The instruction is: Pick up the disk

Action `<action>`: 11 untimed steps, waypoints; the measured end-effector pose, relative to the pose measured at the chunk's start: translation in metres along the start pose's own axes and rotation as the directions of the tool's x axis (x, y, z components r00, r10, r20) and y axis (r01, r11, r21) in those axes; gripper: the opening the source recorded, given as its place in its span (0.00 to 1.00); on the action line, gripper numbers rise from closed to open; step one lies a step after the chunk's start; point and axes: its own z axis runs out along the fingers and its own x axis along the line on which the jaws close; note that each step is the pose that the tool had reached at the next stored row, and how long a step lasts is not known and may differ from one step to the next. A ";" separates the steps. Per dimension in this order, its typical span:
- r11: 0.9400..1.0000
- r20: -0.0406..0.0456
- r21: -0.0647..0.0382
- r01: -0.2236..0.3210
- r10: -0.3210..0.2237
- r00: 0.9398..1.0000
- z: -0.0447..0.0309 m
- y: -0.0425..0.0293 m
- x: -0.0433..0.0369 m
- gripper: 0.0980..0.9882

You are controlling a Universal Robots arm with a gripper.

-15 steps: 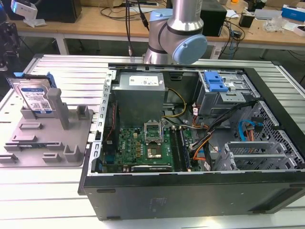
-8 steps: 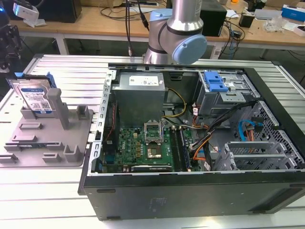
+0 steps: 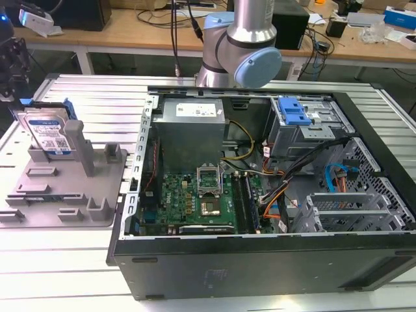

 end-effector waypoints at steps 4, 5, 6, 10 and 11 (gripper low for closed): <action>1.000 -0.001 0.000 0.000 0.000 1.000 0.0035 0.0000 -0.0001 0.43; 1.000 -0.001 0.000 0.000 0.000 1.000 0.0041 0.0000 -0.0001 0.43; 1.000 -0.001 0.000 0.000 0.000 1.000 0.0047 0.0000 -0.0001 0.43; 1.000 -0.004 0.000 0.000 0.000 1.000 0.0085 -0.0001 -0.0001 0.43; 1.000 -0.004 0.000 0.000 0.000 1.000 0.0097 -0.0001 -0.0001 0.43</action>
